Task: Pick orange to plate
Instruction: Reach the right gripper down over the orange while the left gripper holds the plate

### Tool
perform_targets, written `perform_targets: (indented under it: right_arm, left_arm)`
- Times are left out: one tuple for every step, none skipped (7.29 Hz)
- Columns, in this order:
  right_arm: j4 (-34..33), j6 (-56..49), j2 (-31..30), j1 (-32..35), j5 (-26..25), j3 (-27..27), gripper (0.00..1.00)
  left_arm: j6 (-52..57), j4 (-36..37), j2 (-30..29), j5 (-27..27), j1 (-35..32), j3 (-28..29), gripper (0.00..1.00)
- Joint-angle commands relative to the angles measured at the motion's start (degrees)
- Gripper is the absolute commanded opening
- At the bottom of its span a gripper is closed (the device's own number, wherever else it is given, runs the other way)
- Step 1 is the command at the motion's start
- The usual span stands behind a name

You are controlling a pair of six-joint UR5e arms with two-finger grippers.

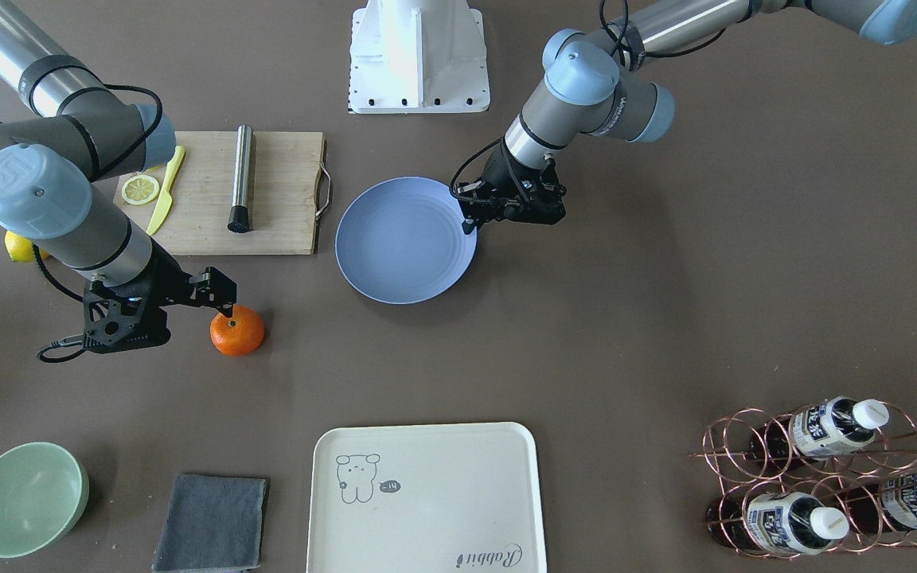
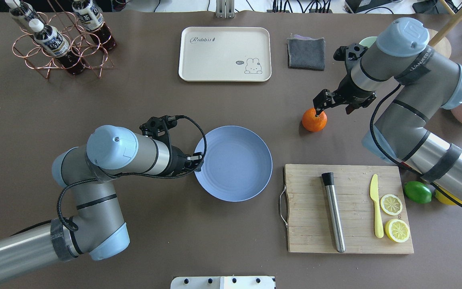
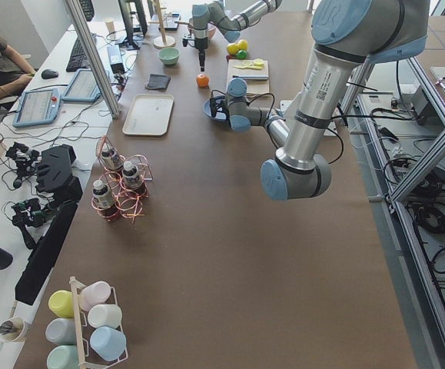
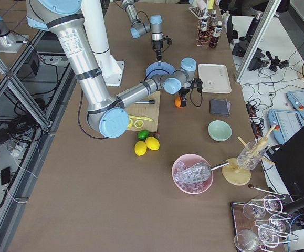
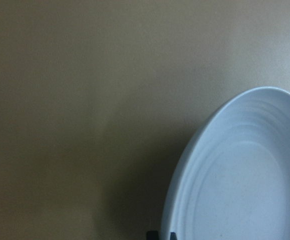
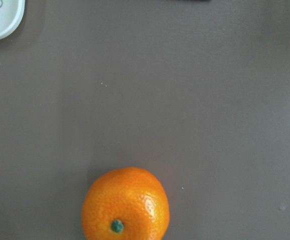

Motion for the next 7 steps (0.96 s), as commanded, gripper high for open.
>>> perform_targets:
  right_arm:
    - [0.10,1.87,1.88,-1.83,-1.46,-2.25,1.00]
    - [0.10,1.61,1.88,-2.44,-3.38,-2.96,1.00]
    - [0.10,1.61,2.23,-2.97,-3.93,-3.32,1.00]
    - [2.10,1.61,3.28,-3.41,-4.02,-5.58,1.00]
    - [6.21,1.96,3.29,-3.50,-3.93,-7.87,1.00]
    - [6.51,1.87,3.29,-3.59,-3.93,-8.24,1.00]
    - [6.51,1.96,3.29,-3.76,-3.93,-8.24,1.00]
  left_arm:
    - [0.03,0.51,-0.09,0.34,0.32,0.23,0.00]
    - [0.12,0.51,0.09,0.34,0.75,0.49,0.00]
    - [0.03,0.42,0.00,0.43,1.02,0.49,0.00]
    - [0.03,0.42,0.00,0.34,1.02,0.49,0.00]
    - [0.03,0.42,0.00,0.34,1.02,0.49,0.00]
    - [0.03,0.42,-0.09,0.34,1.02,0.32,0.00]
    - [0.03,0.42,-0.09,0.34,1.11,0.23,0.00]
